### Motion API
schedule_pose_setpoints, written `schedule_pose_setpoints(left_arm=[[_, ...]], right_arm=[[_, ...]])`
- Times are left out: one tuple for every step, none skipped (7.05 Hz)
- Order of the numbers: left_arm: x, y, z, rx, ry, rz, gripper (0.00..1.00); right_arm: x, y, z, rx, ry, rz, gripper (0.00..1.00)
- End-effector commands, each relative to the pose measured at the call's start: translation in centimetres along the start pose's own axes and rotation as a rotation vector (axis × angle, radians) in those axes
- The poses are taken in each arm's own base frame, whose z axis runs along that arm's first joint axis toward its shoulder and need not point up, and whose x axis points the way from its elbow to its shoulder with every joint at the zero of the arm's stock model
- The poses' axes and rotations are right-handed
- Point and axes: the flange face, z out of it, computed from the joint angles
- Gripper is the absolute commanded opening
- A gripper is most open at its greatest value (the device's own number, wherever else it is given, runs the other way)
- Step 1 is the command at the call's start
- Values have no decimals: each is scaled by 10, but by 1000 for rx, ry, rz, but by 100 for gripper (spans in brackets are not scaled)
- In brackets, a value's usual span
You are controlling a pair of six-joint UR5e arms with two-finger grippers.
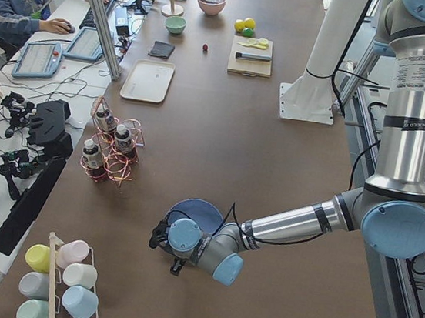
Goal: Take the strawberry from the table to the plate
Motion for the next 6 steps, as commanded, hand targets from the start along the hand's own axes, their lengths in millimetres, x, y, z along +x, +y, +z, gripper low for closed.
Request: schedule_pose_setpoints(left_arm=[[-5,7,7,-20,4,-13,62],[-5,4,8,-21,9,-12,33],[-1,2,8,-25,46,-15,0],[2,-4,7,-24,59,-12,0],[12,-14,3,-23,112,-11,0],[28,-37,-8,-19,192,-50,0]], right_arm=[[-2,-1,4,4,14,-9,100],[-2,-1,4,3,17,-10,100],[-2,0,5,2,17,-9,100],[-2,-1,4,3,17,-10,100],[-2,-1,4,5,17,-11,100],[-2,-1,4,5,17,-11,100]])
